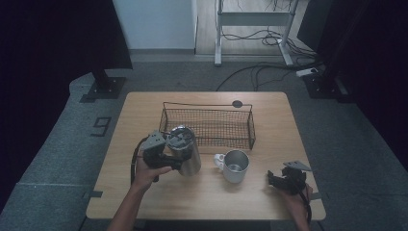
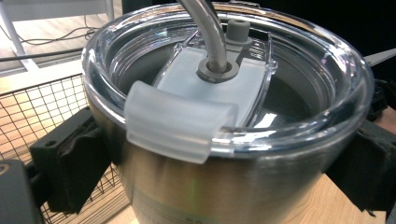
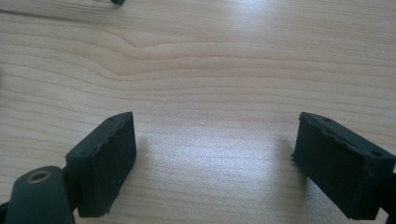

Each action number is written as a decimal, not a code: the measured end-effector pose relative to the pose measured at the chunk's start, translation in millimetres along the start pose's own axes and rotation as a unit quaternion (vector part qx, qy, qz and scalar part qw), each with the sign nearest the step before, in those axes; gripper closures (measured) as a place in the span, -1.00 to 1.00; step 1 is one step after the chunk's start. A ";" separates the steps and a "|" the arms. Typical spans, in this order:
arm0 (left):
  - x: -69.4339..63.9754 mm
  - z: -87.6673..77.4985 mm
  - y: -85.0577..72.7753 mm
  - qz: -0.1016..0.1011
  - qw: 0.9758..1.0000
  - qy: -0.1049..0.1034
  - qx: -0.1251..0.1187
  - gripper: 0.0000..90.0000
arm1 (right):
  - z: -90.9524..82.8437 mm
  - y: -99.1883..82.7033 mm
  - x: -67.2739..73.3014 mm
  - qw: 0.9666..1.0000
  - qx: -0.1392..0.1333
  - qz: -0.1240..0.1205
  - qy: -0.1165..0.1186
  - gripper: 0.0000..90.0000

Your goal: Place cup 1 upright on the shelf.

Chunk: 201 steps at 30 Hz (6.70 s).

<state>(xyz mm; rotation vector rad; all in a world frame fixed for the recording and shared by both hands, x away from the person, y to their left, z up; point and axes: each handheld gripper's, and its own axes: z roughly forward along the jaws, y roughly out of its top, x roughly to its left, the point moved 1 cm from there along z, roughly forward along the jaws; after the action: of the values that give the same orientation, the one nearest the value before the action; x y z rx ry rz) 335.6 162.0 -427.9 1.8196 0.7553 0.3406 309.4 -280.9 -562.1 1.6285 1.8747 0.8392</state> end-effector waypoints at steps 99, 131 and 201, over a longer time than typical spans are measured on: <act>42.9 11.2 64.9 0.015 1.000 0.025 -0.003 -0.90 | 0.2 0.2 -0.6 1.000 -0.001 0.000 -0.002 -0.71; 58.4 20.3 79.0 0.004 0.999 0.032 -0.006 -0.90 | 0.4 0.1 -0.6 1.000 -0.002 0.000 -0.002 -0.71; 101.6 89.9 82.6 -0.014 0.997 0.071 0.041 -0.90 | 0.2 0.0 -0.8 1.000 -0.002 0.000 -0.002 -0.71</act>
<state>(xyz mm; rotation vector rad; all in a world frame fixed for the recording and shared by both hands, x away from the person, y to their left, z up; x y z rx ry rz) 490.5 143.3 -398.3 1.8752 0.9043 0.4299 309.7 -281.6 -562.3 1.6272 1.8695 0.8383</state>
